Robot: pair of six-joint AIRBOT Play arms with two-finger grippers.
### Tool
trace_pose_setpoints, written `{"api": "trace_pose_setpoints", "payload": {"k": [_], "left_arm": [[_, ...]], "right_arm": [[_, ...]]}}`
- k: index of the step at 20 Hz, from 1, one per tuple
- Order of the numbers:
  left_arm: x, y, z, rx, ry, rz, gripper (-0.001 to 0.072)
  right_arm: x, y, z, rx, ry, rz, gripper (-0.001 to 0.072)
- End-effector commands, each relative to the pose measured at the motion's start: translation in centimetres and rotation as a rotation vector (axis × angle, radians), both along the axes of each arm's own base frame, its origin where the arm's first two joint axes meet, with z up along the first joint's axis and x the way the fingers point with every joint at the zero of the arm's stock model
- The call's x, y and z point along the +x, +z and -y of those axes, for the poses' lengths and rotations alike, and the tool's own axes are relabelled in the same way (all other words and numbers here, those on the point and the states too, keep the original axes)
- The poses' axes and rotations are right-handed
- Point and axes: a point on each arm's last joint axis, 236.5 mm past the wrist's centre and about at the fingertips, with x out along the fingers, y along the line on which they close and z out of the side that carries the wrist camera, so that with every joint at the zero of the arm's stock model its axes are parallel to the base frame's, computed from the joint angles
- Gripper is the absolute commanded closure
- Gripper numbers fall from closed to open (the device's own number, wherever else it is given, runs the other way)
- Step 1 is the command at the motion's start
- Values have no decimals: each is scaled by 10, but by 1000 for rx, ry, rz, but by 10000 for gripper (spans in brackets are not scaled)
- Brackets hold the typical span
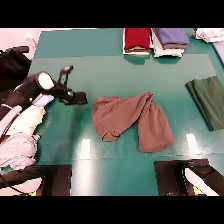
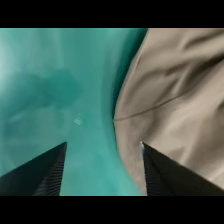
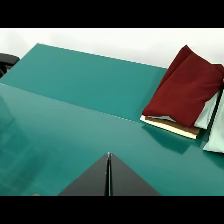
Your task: Fold the shirts.
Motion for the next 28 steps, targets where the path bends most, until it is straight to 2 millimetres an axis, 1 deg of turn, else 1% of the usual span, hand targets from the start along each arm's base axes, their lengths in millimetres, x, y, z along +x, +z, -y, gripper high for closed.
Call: {"api": "trace_pose_setpoints", "payload": {"k": [1,2,5,8,11,12,14,15,16,17,18,19,21,22,23,24,25,26,27,28], "left_arm": [[-20,-44,13,-116,72,-91,161],[-22,-49,19,-142,63,-110,161],[-20,-52,40,-242,72,-139,161],[-19,-55,47,-268,81,-150,162],[-21,-55,64,-256,48,-111,163],[-21,-54,67,-255,43,-99,236],[-13,-47,66,-253,32,-75,690],[-6,-37,63,-248,9,-58,683],[3,-24,56,-240,-10,-36,684],[14,-8,47,-226,-23,4,684],[26,11,36,-204,-33,59,684],[39,33,22,-174,-38,127,684],[56,73,-7,-102,-44,247,684],[61,88,-20,-64,-44,298,683],[65,101,-32,-23,-43,343,683],[67,109,-40,8,-44,372,683],[67,113,-45,38,-51,391,684],[66,113,-47,45,-55,388,683],[64,111,-46,46,-59,378,683],[63,110,-46,46,-61,372,683]], "right_arm": [[-2,0,-5,0,15,1,697],[-3,1,-9,1,27,3,697],[-7,1,-21,-2,63,4,697],[-7,0,-22,-4,65,3,697],[-7,0,-22,-4,66,3,697],[-7,0,-22,-4,65,2,697],[-8,-2,-22,-9,66,-4,697],[-8,-4,-22,-13,67,-12,697],[-10,-7,-22,-18,71,-27,697],[-10,-16,-19,-26,69,-59,697],[-10,-33,-14,-33,59,-121,697],[-10,-57,-6,-25,37,-210,697],[-17,-123,19,-23,-15,-441,697],[-21,-156,33,-12,-45,-550,697],[-25,-193,46,10,-80,-658,696],[-31,-230,59,43,-119,-758,695],[-39,-263,68,76,-150,-845,638],[-48,-298,75,115,-182,-927,388],[-58,-330,78,148,-208,-995,228],[-68,-361,77,185,-228,-1054,217]]}}
